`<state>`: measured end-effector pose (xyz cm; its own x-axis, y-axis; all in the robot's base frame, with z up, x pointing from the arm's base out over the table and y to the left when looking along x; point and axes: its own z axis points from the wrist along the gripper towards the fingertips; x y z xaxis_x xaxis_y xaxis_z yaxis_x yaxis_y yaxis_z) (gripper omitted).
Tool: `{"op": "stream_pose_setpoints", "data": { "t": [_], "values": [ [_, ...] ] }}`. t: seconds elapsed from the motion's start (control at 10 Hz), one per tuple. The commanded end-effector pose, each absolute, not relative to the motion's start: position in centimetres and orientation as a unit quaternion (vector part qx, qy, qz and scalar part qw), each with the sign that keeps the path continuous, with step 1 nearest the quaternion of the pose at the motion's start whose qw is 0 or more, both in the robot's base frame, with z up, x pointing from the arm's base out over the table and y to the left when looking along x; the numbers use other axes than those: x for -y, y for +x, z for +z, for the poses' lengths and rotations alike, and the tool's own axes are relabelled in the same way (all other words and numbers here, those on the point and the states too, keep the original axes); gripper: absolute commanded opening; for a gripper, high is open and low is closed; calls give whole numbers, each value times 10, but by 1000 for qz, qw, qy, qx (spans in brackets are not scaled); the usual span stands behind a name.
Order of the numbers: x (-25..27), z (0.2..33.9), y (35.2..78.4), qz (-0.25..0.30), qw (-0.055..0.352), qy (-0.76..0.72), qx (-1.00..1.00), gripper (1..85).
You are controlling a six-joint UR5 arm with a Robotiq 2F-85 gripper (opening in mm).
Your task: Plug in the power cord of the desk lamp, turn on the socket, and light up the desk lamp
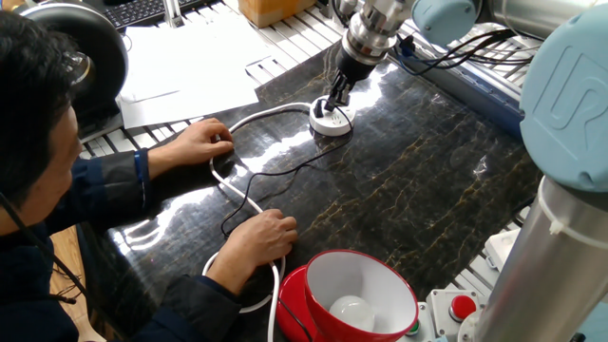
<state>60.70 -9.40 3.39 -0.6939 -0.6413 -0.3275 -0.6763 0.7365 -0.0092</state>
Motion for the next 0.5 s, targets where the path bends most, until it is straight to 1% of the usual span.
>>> {"op": "stream_pose_setpoints", "data": {
  "t": [0.0,0.4],
  "values": [
    [95,34,608,58,161,-356,-919,10],
    [94,34,607,60,162,-356,-919,10]
  ]
}}
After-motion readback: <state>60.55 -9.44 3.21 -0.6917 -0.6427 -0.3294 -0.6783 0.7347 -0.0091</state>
